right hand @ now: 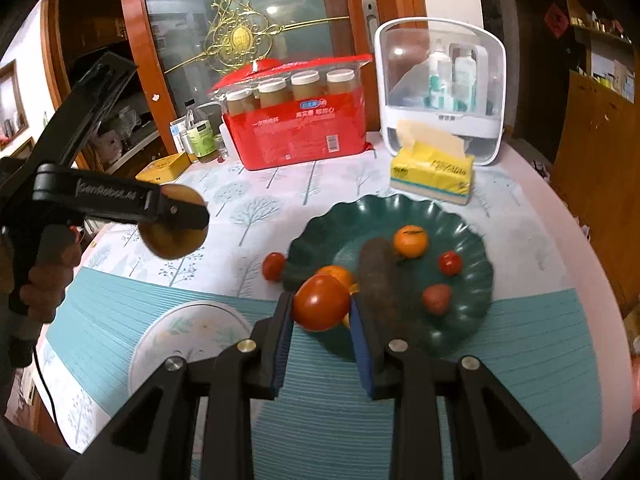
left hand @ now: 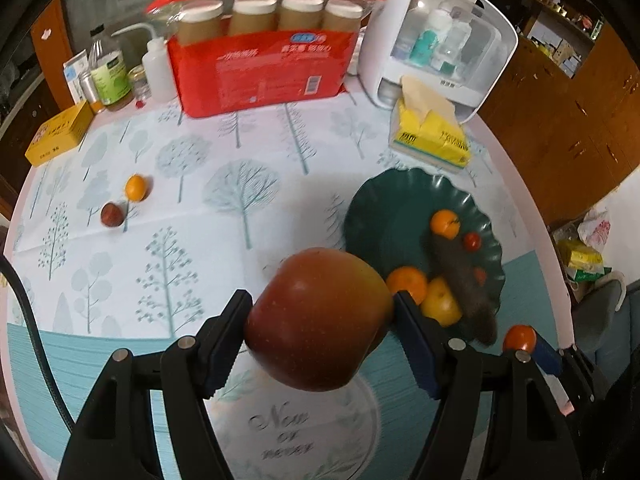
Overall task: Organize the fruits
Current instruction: 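Place the apple on the green plate with the left tool while the right tool drops the tomato there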
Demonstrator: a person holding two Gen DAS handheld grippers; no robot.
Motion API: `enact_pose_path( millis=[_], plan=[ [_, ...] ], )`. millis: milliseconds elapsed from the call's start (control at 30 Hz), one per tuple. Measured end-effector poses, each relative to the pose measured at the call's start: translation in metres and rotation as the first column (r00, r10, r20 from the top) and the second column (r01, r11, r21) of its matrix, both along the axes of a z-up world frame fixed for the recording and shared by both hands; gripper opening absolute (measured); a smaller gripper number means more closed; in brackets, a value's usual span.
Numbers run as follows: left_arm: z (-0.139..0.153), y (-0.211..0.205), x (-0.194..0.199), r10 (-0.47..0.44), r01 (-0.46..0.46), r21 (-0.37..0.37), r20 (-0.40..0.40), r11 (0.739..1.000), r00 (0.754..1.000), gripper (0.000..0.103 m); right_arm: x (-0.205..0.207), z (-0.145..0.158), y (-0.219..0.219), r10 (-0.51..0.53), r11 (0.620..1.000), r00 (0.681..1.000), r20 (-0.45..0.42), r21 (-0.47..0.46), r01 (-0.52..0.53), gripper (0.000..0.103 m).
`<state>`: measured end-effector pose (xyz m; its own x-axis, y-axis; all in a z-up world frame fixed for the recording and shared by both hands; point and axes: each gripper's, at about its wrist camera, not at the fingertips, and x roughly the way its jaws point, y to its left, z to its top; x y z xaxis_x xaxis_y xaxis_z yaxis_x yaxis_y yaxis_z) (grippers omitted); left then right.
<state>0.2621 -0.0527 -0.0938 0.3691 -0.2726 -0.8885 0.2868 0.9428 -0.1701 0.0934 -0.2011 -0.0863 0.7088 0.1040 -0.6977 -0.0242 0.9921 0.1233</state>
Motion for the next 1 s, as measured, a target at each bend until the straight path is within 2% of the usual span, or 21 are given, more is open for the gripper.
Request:
enact_pose_path(
  millis=[233,367,600,767,1000],
  plan=[
    [0.000,-0.037,0.012,0.036,-0.035,-0.005,0.025,0.999,0.999,0.071,0.001,0.000,-0.043,0.028,1.000,1.000,0.000,-0.010,-0.028,0.028],
    [-0.009,-0.052,0.021,0.077,-0.076,-0.038,0.019,0.996,0.997,0.071,0.006,-0.007,-0.062,0.031,1.000,0.999,-0.018,0.001,-0.031,0.028],
    [-0.039,-0.075,0.036,0.102,-0.103,-0.034,-0.029,0.994,0.994,0.071,0.022,-0.027,-0.087,0.061,0.997,0.995,-0.078,0.044,-0.058,0.028],
    [-0.063,-0.087,0.045,0.102,-0.105,-0.030,-0.077,0.994,0.992,0.071,0.033,-0.048,-0.093,0.098,0.994,0.985,-0.141,0.070,-0.089,0.028],
    [-0.081,-0.093,0.053,0.090,-0.091,-0.006,-0.118,0.996,0.989,0.071,0.042,-0.067,-0.096,0.115,0.990,0.974,-0.196,0.104,-0.096,0.028]
  ],
)
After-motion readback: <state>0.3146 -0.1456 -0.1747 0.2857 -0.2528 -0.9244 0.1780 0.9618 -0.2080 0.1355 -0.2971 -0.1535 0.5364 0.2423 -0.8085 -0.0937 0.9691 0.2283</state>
